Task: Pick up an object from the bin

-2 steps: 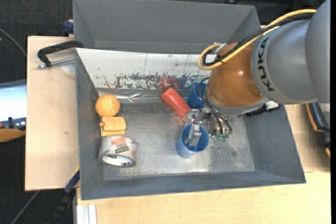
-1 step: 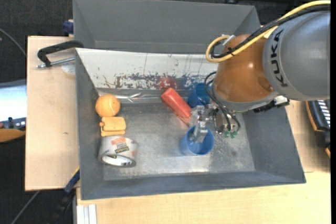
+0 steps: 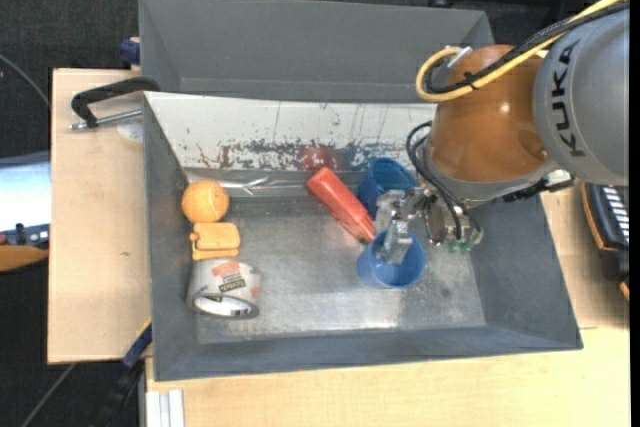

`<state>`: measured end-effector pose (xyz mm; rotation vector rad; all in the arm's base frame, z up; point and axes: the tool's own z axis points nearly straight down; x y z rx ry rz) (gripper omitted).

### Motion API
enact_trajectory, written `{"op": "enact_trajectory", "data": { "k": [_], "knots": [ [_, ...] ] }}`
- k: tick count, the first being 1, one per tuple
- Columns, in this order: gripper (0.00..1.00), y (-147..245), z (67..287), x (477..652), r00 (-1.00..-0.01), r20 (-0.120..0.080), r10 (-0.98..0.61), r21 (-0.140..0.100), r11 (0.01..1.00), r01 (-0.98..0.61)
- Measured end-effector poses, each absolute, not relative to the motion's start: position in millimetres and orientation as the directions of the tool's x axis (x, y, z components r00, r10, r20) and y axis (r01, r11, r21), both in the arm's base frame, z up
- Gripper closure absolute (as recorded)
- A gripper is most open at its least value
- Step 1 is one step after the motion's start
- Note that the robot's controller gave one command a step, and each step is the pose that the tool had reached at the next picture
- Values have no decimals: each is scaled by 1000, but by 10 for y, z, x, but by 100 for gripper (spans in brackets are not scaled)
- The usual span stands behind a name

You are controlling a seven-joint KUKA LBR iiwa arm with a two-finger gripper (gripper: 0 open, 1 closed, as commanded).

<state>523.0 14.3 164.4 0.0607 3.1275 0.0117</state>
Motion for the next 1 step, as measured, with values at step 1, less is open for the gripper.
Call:
{"op": "enact_trajectory", "data": {
  "k": [1],
  "knots": [
    [100, 133, 2131, 5281, -1000, -6, 25, 7, 1000, 25]
  ]
}}
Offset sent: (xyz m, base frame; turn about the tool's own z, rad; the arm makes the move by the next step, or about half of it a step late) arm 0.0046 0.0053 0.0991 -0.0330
